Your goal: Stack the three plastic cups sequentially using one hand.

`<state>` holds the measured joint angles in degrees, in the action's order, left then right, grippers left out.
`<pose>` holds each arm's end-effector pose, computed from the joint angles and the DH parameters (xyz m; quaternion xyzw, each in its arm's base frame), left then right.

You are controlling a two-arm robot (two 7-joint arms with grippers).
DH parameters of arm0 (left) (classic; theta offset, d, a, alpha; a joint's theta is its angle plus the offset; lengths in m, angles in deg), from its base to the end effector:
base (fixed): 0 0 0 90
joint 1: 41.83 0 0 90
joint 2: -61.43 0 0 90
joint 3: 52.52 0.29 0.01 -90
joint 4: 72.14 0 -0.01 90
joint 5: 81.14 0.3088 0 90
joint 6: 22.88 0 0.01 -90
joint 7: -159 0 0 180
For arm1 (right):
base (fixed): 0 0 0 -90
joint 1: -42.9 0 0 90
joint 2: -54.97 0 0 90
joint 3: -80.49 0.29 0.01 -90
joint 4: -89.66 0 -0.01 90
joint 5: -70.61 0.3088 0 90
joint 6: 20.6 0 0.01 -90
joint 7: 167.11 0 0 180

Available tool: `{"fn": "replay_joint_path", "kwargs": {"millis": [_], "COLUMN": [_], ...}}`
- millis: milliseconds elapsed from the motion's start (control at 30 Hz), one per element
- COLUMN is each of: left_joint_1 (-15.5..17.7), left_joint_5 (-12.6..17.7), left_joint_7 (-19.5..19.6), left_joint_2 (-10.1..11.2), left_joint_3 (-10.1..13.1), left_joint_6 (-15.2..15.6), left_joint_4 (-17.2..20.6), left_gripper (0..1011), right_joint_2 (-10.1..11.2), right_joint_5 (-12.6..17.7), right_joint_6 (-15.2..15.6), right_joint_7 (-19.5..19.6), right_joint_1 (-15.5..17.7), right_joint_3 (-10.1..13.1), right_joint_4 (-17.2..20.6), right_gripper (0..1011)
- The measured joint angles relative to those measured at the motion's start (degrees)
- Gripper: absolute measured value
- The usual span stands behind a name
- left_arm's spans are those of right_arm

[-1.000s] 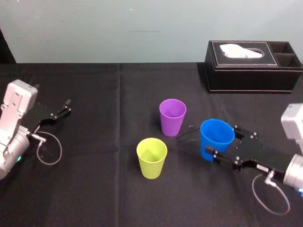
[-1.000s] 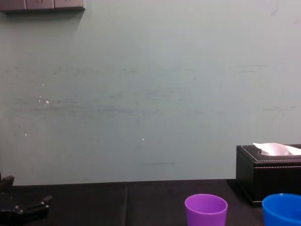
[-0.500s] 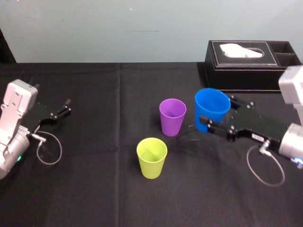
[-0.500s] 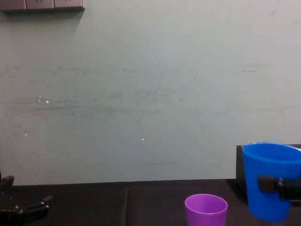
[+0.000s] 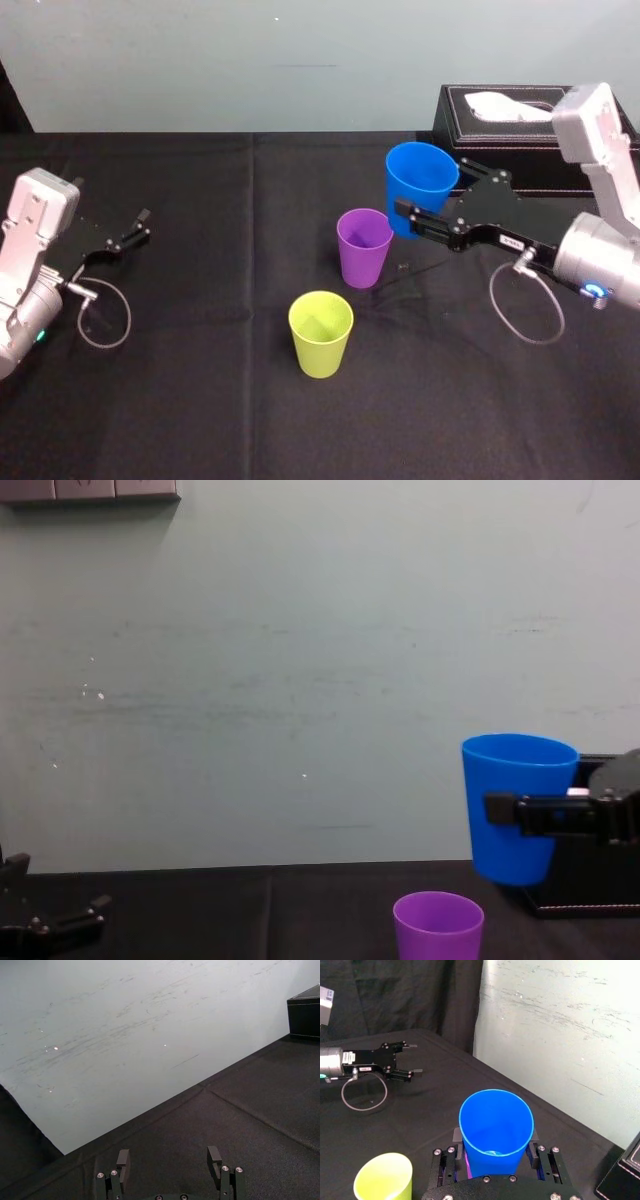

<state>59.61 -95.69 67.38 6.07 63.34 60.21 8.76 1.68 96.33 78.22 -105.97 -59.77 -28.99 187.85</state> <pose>0.3581 0.0827 -0.3022 0.1414 -0.1325 0.5800 0.7913 0.3600 -0.0650 -0.1965 -0.0956 -0.0630 -0.3587 0.9264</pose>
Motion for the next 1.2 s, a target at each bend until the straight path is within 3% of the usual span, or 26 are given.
{"fn": "replay_joint_path", "kwargs": {"millis": [700,1200], "left_joint_1": [0.0,0.0], "left_joint_5": [0.0,0.0], "left_joint_7": [0.0,0.0], "left_joint_2": [0.0,0.0], "left_joint_3": [0.0,0.0], "left_joint_6": [0.0,0.0], "left_joint_4": [0.0,0.0], "left_gripper": [1011,1011], "right_joint_2": [-4.6,-5.8], "right_joint_5": [-2.4,-2.7], "right_joint_6": [1.8,1.6], "right_joint_7": [-0.5,-1.5], "right_joint_1": [-8.5,-10.0], "right_joint_3": [-5.7,-7.3], "right_joint_4": [-8.2,-11.1], "right_gripper": [722,722]}}
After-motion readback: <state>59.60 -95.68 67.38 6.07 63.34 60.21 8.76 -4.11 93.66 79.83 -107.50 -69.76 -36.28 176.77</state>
